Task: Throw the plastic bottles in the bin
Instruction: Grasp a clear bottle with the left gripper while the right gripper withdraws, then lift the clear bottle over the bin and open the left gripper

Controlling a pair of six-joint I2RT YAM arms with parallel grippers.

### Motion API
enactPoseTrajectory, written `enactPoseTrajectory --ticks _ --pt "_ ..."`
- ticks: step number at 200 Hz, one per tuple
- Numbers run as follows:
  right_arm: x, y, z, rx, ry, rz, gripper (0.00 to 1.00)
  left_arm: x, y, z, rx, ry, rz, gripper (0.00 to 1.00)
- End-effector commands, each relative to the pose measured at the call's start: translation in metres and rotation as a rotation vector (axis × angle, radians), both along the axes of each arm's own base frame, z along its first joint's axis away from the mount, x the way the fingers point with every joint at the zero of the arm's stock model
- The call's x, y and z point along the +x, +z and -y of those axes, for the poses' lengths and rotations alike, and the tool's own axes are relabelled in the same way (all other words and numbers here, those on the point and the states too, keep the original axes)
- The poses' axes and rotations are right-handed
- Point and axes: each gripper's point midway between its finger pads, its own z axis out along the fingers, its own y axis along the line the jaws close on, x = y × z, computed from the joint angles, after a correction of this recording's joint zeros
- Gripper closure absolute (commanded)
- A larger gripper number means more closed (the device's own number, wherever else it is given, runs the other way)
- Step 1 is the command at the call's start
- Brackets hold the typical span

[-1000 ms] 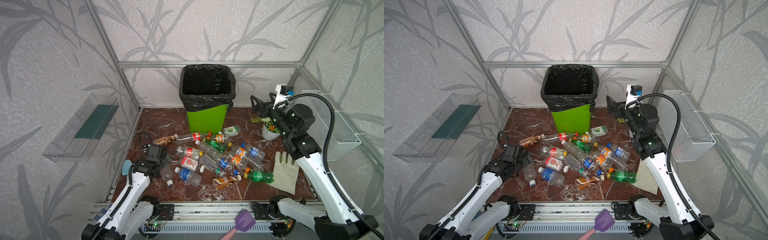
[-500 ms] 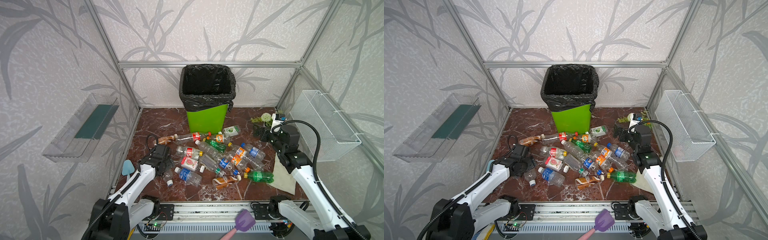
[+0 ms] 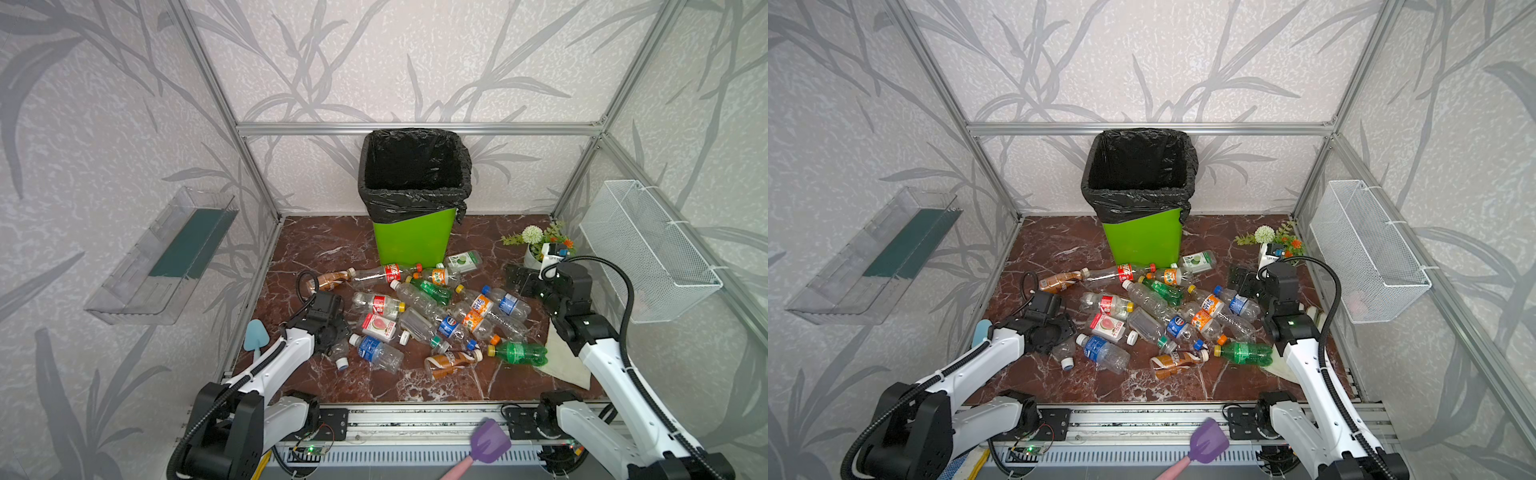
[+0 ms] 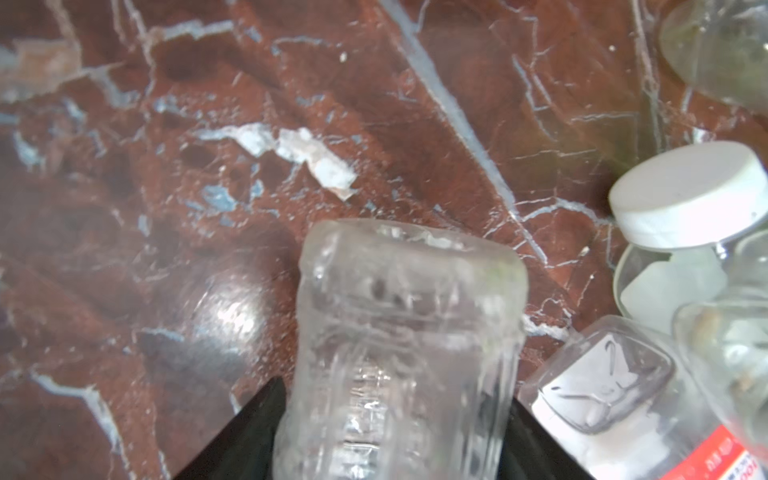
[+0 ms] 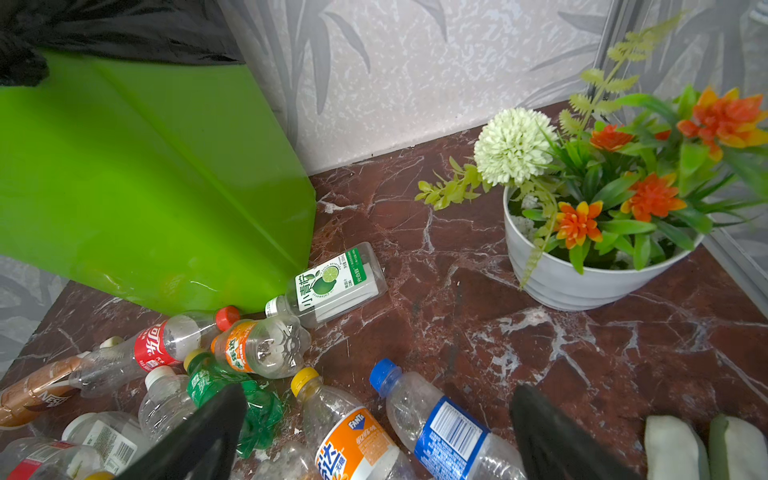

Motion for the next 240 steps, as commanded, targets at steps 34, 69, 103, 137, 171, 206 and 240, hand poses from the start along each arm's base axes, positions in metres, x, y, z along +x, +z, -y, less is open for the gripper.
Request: enactPoseTrajectory --ticks 34,69,103,137,171,206,240 --pt "0.002 0.001 0.001 0.030 -0.018 0.018 0.01 -0.001 -0.006 0.001 -0.011 0.005 -0.024 0.44" --pt "0.002 0.002 0.002 0.029 -0.019 0.022 0.01 0.002 0.010 -0.004 0.015 0.016 0.011 0.51" --pt "0.002 0.006 0.008 0.026 -0.039 0.035 0.01 0.018 0.084 -0.027 0.126 0.042 0.183 0.52" --pt "-0.001 0.016 0.035 0.066 -0.144 0.075 0.01 0.042 0.249 -0.067 0.196 0.150 0.616 0.52" --pt "-0.011 0.022 0.060 0.100 -0.241 0.122 0.01 0.068 0.397 -0.068 0.240 0.118 0.960 0.53" --pt "-0.019 0.021 0.063 0.124 -0.252 0.139 0.01 0.135 0.470 -0.027 0.067 -0.017 1.156 0.54" --pt "-0.012 0.025 0.040 0.159 -0.119 0.128 0.01 0.223 0.487 0.082 -0.100 -0.318 1.111 0.48"
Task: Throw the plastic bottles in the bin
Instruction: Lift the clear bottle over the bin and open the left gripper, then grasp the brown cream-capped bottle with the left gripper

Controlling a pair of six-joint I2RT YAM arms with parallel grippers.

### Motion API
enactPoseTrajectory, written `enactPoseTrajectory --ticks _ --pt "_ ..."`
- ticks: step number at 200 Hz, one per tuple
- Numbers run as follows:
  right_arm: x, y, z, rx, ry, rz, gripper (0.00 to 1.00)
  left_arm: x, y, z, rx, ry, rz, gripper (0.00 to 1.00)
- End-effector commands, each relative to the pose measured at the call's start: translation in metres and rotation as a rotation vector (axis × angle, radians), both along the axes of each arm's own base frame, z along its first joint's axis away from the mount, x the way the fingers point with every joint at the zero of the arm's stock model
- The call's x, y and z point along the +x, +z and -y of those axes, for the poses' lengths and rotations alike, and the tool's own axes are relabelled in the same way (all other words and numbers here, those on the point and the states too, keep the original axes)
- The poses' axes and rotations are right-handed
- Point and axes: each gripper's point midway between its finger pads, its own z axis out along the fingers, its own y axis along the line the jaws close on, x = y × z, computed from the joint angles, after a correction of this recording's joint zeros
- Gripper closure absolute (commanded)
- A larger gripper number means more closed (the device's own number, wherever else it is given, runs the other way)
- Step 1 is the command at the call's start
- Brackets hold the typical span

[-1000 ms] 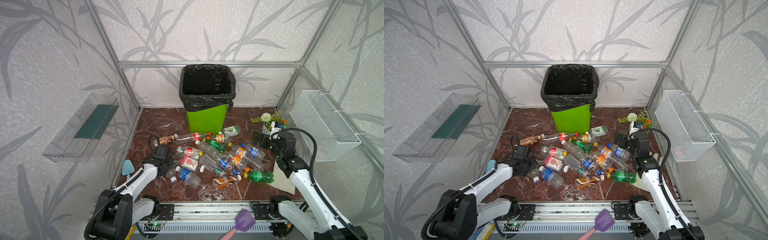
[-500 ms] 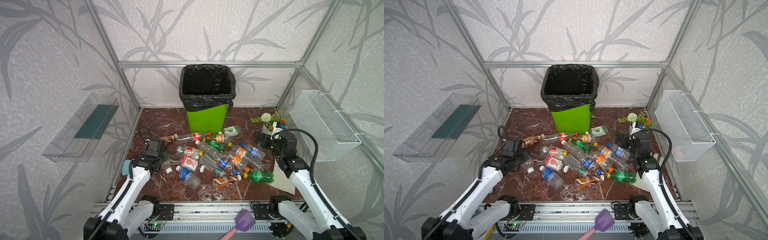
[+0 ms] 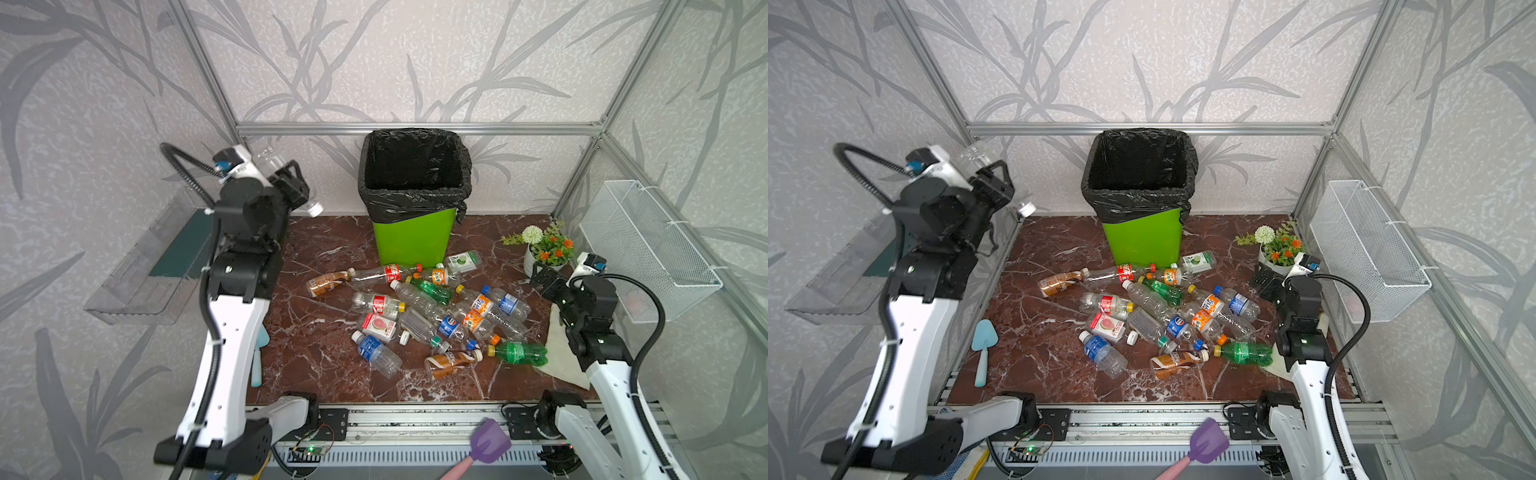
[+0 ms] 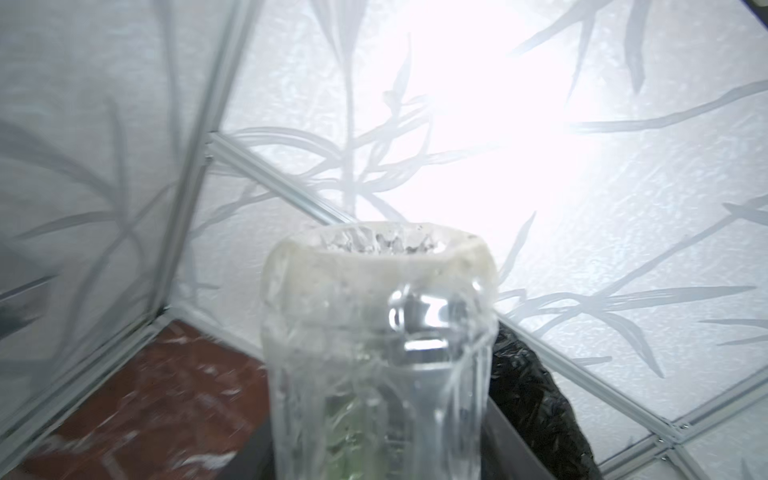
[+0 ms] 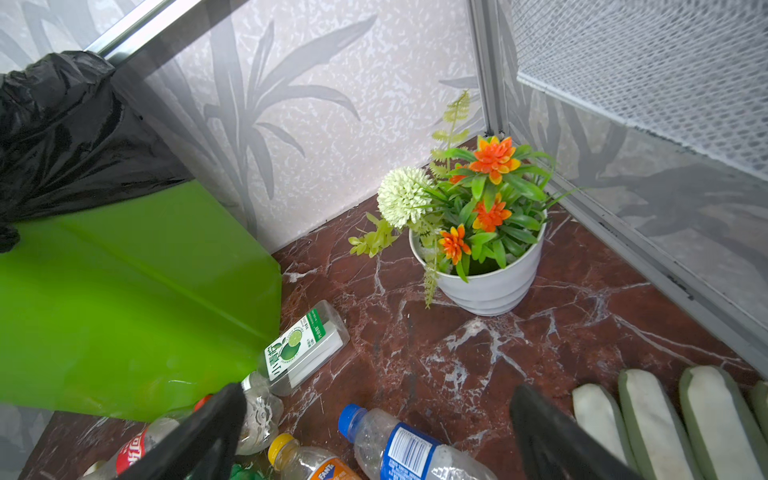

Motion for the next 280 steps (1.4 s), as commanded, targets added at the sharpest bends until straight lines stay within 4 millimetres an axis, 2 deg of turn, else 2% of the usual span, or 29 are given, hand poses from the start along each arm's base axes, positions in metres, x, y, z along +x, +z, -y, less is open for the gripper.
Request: enactPoseTrajectory --ticks 1,16,17,18,19,26,28,29,30,32,33,38,58,75,88,108,128,155,174,191,207,235,280 --pt "0.006 0.011 -0.017 0.031 0.102 0.032 0.01 0.066 -0.015 0.092 0.045 -0.295 -0.069 0.48" --pt "0.010 0.017 -0.027 0.036 0.162 0.037 0.01 0.078 0.012 0.136 0.067 -0.430 -0.034 0.41" --pt "0.010 0.018 -0.028 0.036 0.170 0.035 0.01 0.083 0.003 0.140 0.072 -0.436 -0.055 0.40" --pt "0.010 0.018 -0.029 0.036 0.173 0.035 0.01 0.078 0.016 0.141 0.069 -0.441 -0.024 0.39" --pt "0.010 0.019 -0.029 0.035 0.177 0.036 0.01 0.078 0.018 0.143 0.071 -0.447 -0.021 0.38" --pt "0.011 0.022 -0.031 0.032 0.193 0.032 0.00 0.076 0.033 0.153 0.082 -0.473 0.019 0.26" --pt "0.011 0.023 -0.031 0.030 0.193 0.031 0.00 0.075 0.037 0.155 0.085 -0.478 0.029 0.19" --pt "0.011 0.023 -0.031 0.030 0.194 0.030 0.00 0.078 0.031 0.157 0.086 -0.481 0.015 0.15" --pt "0.011 0.023 -0.031 0.029 0.194 0.028 0.00 0.074 0.042 0.156 0.084 -0.481 0.043 0.11" --pt "0.011 0.024 -0.031 0.028 0.195 0.027 0.00 0.073 0.046 0.157 0.084 -0.484 0.055 0.04" --pt "0.011 0.024 -0.031 0.027 0.195 0.026 0.01 0.075 0.041 0.158 0.085 -0.486 0.043 0.02" --pt "0.010 0.025 -0.030 0.022 0.190 0.023 0.00 0.068 0.059 0.157 0.080 -0.490 0.091 0.01" --pt "0.006 0.025 -0.025 0.009 0.160 0.020 0.01 0.049 0.089 0.143 0.108 -0.437 0.177 0.01" --pt "0.003 0.021 -0.025 0.015 0.154 0.013 0.01 0.038 0.090 0.127 0.138 -0.368 0.187 0.01" --pt "0.001 0.015 -0.024 0.016 0.151 -0.001 0.01 0.033 0.076 0.116 0.163 -0.318 0.173 0.01" --pt "0.001 0.010 -0.023 0.016 0.140 -0.020 0.01 0.030 0.037 0.094 0.169 -0.243 0.105 0.01" --pt "0.001 0.005 -0.022 0.012 0.141 -0.041 0.01 0.032 -0.017 0.066 0.151 -0.193 -0.020 0.01" --pt "0.003 0.002 -0.023 0.014 0.146 -0.051 0.01 0.036 -0.117 0.019 0.177 -0.085 -0.273 0.01" --pt "0.004 -0.002 -0.023 0.019 0.147 -0.061 0.01 0.031 -0.193 -0.011 0.307 -0.001 -0.502 0.01" --pt "0.006 -0.005 -0.023 0.023 0.143 -0.067 0.01 0.024 -0.255 -0.023 0.456 0.000 -0.701 0.01" --pt "0.007 -0.007 -0.023 0.028 0.143 -0.071 0.01 0.018 -0.304 -0.025 0.551 -0.057 -0.856 0.03" --pt "0.009 -0.010 -0.022 0.027 0.142 -0.078 0.01 0.008 -0.358 -0.020 0.678 -0.188 -1.017 0.06" --pt "0.010 -0.018 -0.020 0.027 0.133 -0.097 0.01 -0.010 -0.407 -0.035 0.908 -0.315 -1.267 0.12"
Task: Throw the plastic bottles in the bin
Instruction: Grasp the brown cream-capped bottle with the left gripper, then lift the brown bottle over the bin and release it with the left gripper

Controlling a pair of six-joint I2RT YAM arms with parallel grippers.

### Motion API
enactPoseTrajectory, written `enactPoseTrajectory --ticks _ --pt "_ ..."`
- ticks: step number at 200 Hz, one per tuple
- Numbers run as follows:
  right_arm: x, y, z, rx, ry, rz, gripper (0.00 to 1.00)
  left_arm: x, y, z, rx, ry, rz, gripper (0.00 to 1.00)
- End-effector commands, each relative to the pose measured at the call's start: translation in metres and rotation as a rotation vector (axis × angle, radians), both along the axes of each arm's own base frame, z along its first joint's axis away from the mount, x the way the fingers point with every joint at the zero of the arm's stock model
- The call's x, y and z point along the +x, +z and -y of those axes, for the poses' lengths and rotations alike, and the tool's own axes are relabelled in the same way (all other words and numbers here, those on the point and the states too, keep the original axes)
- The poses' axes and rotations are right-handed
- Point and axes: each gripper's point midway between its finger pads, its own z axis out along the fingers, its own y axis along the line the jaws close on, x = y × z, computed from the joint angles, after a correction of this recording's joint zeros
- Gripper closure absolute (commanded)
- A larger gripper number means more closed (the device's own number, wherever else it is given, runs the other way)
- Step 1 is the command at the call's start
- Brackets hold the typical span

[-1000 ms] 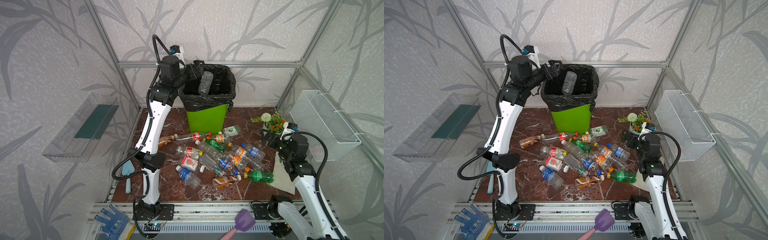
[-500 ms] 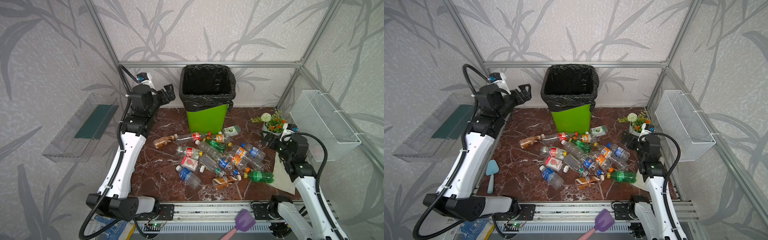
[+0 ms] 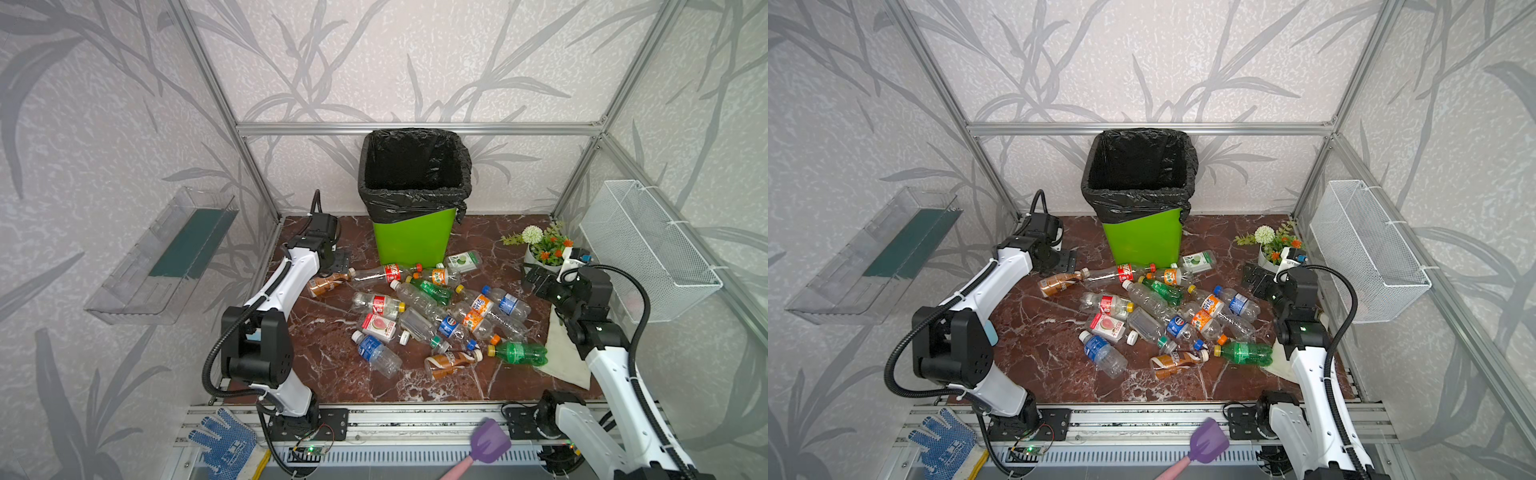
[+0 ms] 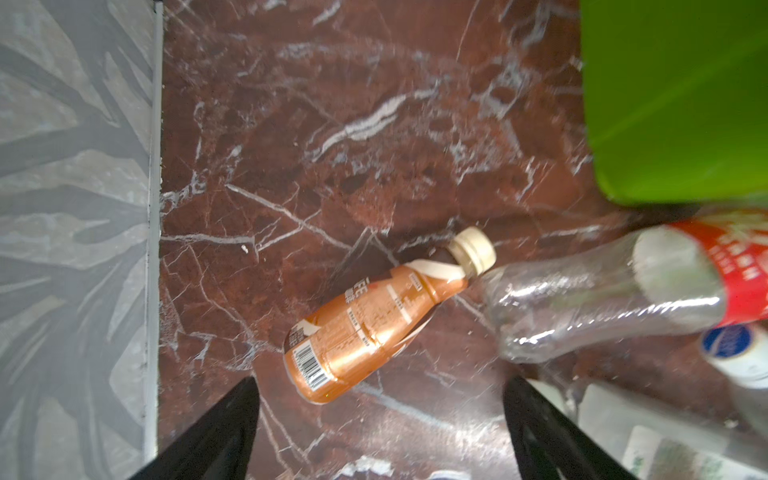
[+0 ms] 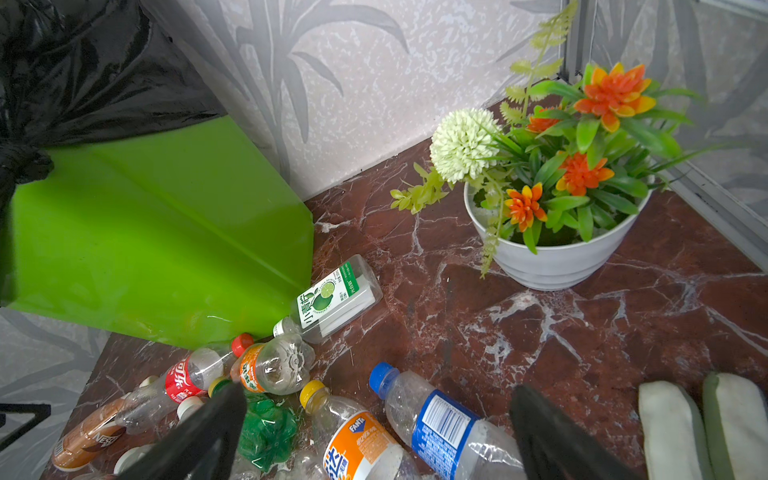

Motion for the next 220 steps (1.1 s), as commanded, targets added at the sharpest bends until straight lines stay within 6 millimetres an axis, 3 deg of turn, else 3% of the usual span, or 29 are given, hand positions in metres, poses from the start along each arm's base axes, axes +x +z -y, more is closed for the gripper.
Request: enactPoseTrajectory --ticks 1,22,54,95,141,170,191,220 --pt "0.001 -0.006 0.003 -0.005 -0.011 -0.008 0.01 -0.018 -0.021 -0.012 0.150 -0.125 -0.189 0.12" --pt "0.003 -0.009 0.003 -0.001 -0.011 -0.012 0.01 -0.020 -0.043 -0.013 0.183 -0.176 -0.266 0.15" --pt "0.003 -0.014 0.003 -0.004 -0.009 -0.021 0.01 -0.013 -0.059 0.000 0.128 -0.235 -0.280 0.16" --pt "0.001 -0.018 0.004 -0.016 -0.011 -0.031 0.01 0.000 -0.071 -0.011 0.192 -0.215 -0.302 0.16" --pt "0.001 -0.021 0.005 -0.023 -0.015 -0.036 0.01 -0.001 -0.103 -0.017 0.204 -0.177 -0.395 0.21" --pt "0.002 -0.024 0.005 -0.025 -0.016 -0.044 0.01 0.001 -0.105 -0.029 0.199 -0.110 -0.407 0.39" --pt "0.003 -0.026 0.005 -0.022 -0.017 -0.048 0.01 0.000 -0.105 -0.036 0.179 -0.073 -0.418 0.40" --pt "0.003 -0.027 0.005 -0.016 -0.015 -0.046 0.01 0.002 -0.094 -0.035 0.084 -0.013 -0.388 0.57"
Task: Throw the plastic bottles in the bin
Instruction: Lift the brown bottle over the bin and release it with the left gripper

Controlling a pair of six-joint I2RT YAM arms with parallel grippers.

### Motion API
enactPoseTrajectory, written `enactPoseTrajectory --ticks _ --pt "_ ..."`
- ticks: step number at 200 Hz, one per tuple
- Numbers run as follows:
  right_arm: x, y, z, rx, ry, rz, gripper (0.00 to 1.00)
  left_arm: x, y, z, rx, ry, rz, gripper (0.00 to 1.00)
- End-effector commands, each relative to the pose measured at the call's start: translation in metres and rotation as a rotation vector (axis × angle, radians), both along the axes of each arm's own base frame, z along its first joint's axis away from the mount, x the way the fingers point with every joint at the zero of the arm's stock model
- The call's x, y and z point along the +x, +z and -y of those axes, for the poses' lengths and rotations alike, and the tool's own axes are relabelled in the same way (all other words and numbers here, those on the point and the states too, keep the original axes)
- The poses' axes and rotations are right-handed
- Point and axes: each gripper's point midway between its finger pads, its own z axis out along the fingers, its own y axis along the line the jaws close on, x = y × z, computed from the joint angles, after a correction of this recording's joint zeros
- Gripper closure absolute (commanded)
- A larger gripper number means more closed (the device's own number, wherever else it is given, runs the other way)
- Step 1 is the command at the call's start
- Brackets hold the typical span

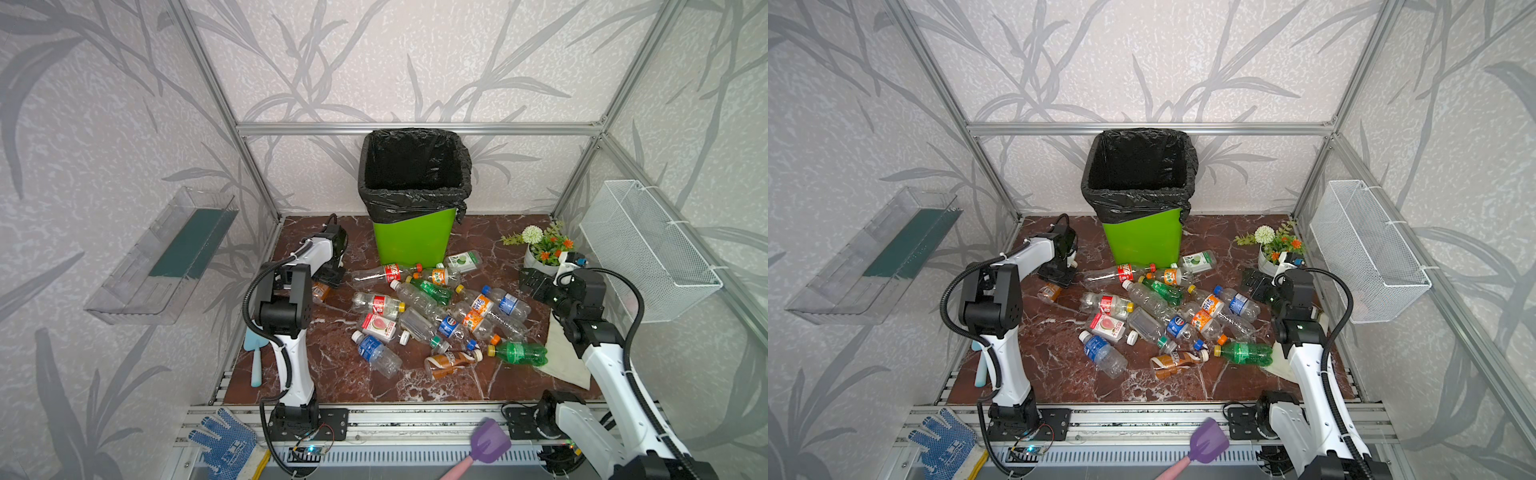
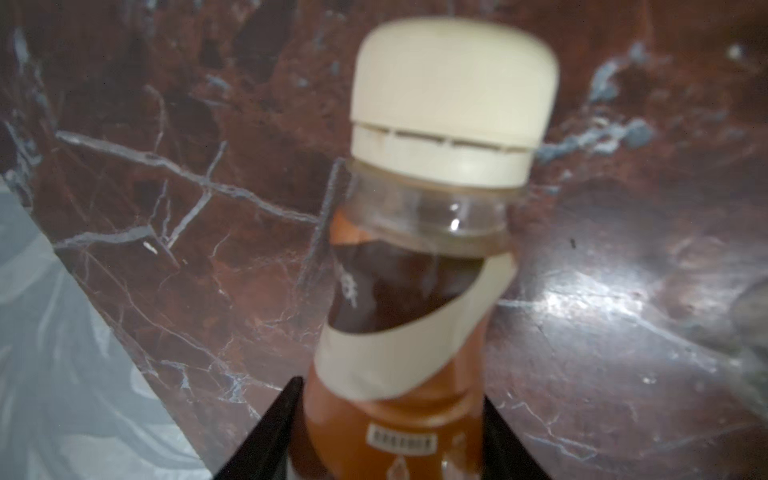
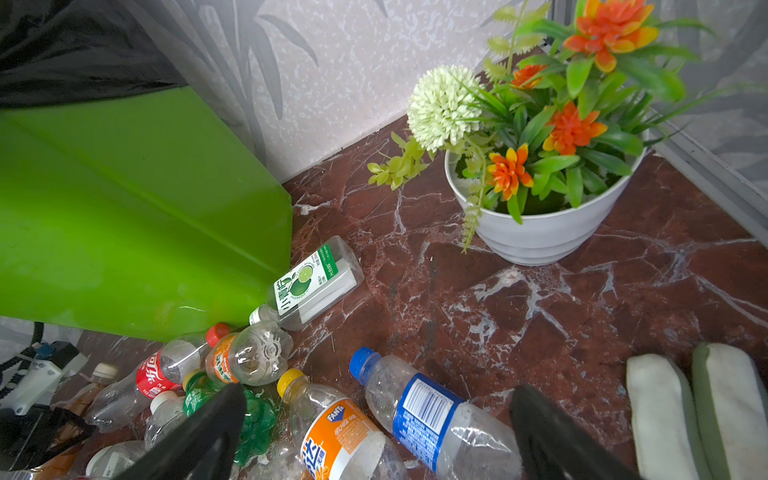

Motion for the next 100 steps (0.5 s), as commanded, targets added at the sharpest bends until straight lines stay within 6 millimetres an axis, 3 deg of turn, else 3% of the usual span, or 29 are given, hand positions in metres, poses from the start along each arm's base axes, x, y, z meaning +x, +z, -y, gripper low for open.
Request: enactPoseTrajectory --ticks 1,19,35,71,100 --pt "0.002 0.000 0.001 -0.007 0.000 0.018 0.01 -0.003 0.012 0.000 -0.064 0.064 0.005 0.57" --pt "0.003 0.003 0.001 -0.008 -0.001 0.025 0.01 0.007 0.041 0.005 -0.122 0.103 0.105 0.59" --pt "0.003 0.006 0.001 -0.010 -0.001 0.031 0.01 0.019 0.088 0.006 -0.223 0.179 0.262 0.64" --pt "0.002 0.012 0.002 -0.015 -0.006 0.046 0.01 0.025 0.250 -0.004 -0.427 0.332 0.781 0.67" --pt "0.002 0.017 0.003 -0.011 -0.010 0.061 0.01 -0.006 0.380 -0.008 -0.533 0.347 1.232 0.62"
